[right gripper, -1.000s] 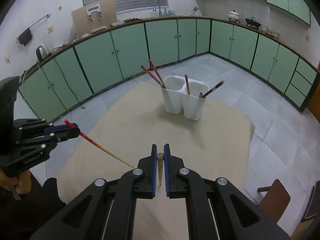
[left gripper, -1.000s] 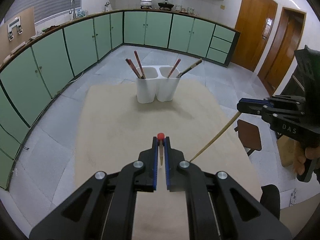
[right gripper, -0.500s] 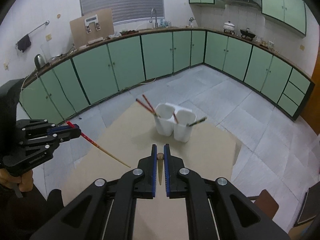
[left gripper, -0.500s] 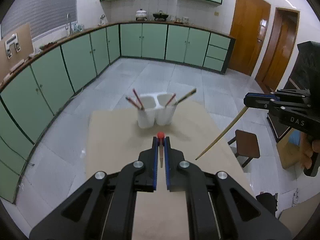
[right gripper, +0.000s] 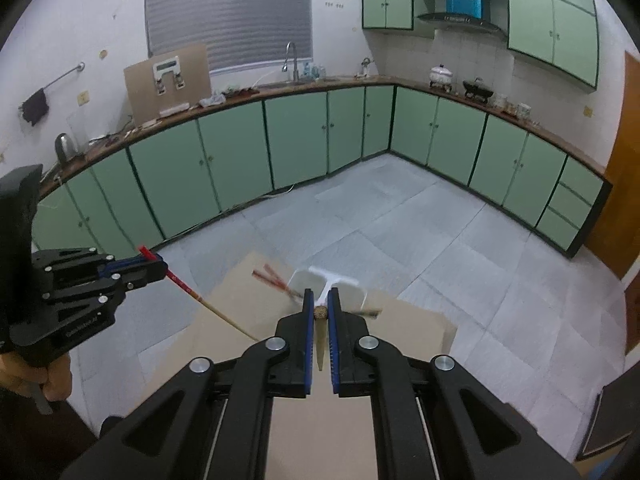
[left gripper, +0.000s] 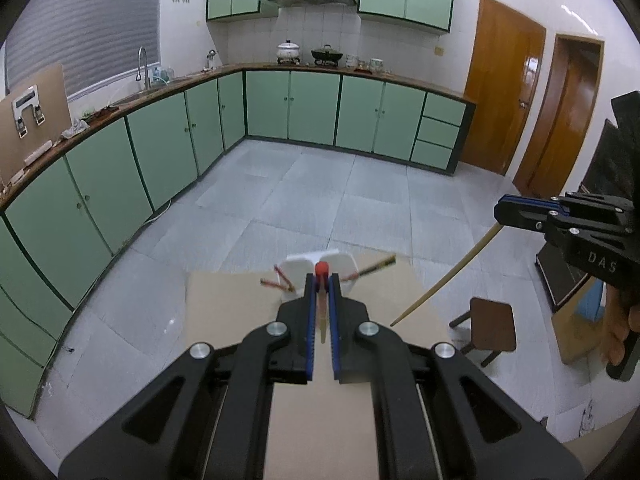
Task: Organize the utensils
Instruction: 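Lift both chopsticks and carry them over the white holder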
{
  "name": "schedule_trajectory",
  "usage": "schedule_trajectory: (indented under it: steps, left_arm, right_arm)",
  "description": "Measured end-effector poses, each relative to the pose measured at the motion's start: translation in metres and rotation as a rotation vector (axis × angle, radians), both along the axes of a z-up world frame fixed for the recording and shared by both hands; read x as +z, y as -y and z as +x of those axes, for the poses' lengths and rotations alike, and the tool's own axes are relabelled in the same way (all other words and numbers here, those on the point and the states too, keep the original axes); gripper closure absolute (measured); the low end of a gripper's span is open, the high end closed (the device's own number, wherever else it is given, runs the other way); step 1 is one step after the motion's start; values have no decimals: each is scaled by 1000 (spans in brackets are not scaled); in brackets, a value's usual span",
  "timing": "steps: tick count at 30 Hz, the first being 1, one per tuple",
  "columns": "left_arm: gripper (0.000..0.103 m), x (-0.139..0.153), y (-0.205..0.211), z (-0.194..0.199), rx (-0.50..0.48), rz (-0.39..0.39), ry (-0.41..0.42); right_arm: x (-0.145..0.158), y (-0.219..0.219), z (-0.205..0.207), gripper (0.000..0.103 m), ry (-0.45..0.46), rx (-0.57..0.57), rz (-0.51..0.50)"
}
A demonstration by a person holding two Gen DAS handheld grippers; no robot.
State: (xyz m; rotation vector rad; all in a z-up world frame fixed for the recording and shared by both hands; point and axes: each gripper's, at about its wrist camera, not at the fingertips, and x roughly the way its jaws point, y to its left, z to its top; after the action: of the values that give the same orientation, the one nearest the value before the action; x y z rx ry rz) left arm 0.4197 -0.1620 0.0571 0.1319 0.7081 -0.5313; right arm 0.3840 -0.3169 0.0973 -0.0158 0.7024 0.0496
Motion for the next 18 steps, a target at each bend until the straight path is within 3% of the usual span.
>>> schedule_trajectory:
  steps: [8, 18]
  left_arm:
    - [98, 15, 26, 44, 21, -17, 41]
    - [98, -19, 49, 124, 68, 6, 0]
  right_arm:
    - [10, 7, 49, 96, 27, -43, -5]
    - [-9, 18, 120, 96, 25, -89, 4]
